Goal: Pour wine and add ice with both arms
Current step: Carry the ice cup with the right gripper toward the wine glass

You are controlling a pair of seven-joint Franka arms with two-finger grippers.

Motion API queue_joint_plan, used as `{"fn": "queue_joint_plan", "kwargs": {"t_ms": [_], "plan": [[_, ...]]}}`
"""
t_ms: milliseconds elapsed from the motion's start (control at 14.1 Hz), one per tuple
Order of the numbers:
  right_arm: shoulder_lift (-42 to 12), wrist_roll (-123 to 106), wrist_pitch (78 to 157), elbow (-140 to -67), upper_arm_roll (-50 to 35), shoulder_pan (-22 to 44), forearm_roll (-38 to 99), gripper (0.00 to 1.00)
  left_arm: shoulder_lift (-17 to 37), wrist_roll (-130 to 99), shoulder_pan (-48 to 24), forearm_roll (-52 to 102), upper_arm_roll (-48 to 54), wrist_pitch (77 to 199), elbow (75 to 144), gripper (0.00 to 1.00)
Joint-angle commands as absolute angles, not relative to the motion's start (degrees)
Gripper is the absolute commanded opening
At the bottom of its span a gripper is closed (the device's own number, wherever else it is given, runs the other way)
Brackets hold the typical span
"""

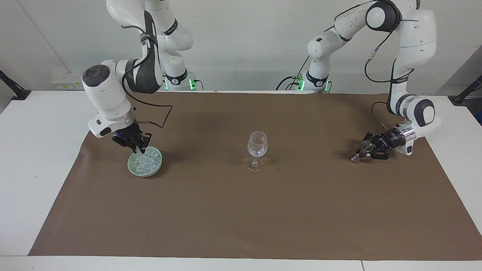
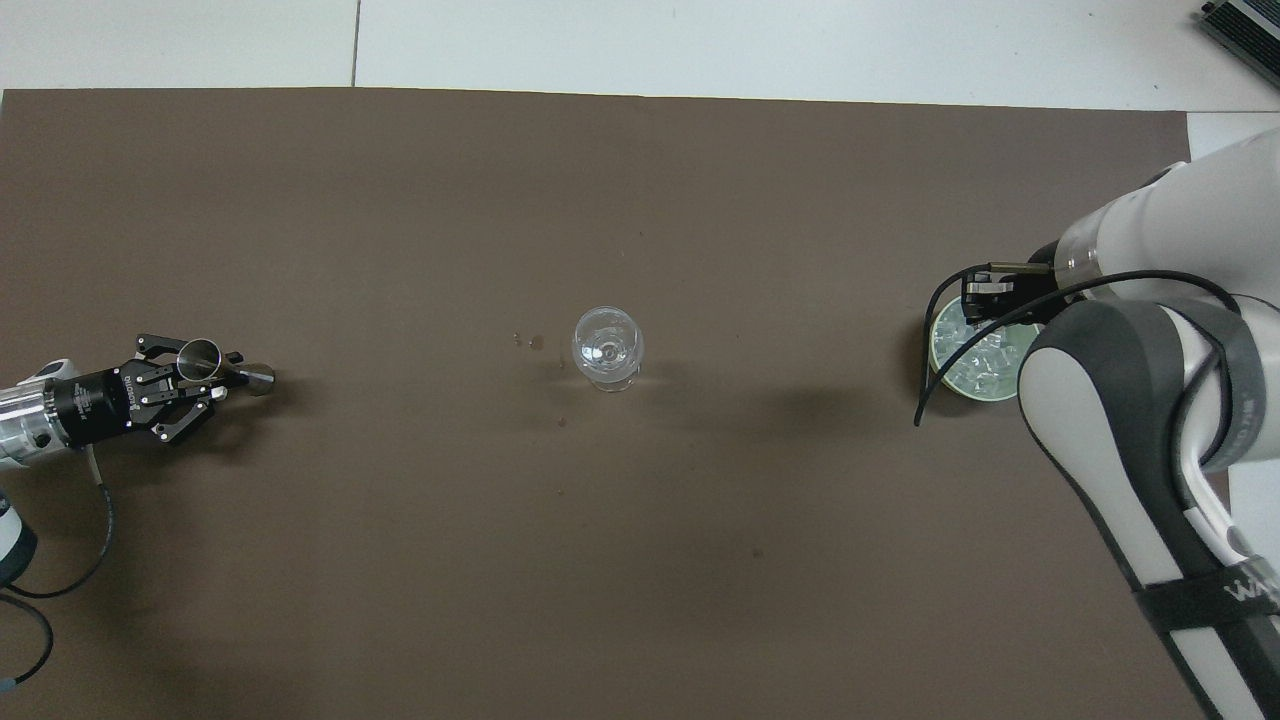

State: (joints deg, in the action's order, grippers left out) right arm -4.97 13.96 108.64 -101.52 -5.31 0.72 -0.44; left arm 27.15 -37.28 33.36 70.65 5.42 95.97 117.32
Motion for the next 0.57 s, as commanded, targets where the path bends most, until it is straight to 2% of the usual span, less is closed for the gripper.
{"fn": "queue_joint_plan", "kwargs": {"t_ms": [0, 71, 213, 496], "plan": [[-4.6, 19.1, 105.7, -98.5, -8.2, 0.4, 0.0, 0.00, 28.3, -37.7, 34.2, 69.3, 5.9, 95.3, 115.7, 0.68], [-4.6, 21.2, 104.8, -97.5, -9.8, 0.4, 0.0, 0.00, 28.3, -37.7, 34.2, 69.3, 5.9, 95.2, 115.6, 0.82], [-4.6, 25.9, 103.8, -96.2, -12.8, 0.4, 0.0, 0.00, 28.3, -38.0, 34.2, 69.0, 5.9, 95.2, 115.3, 0.99], [-4.7, 36.0, 108.1, -96.2, -19.2, 0.4, 0.0, 0.00, 28.0, -38.5, 34.5, 67.8, 5.9, 94.3, 114.9, 1.00]]}}
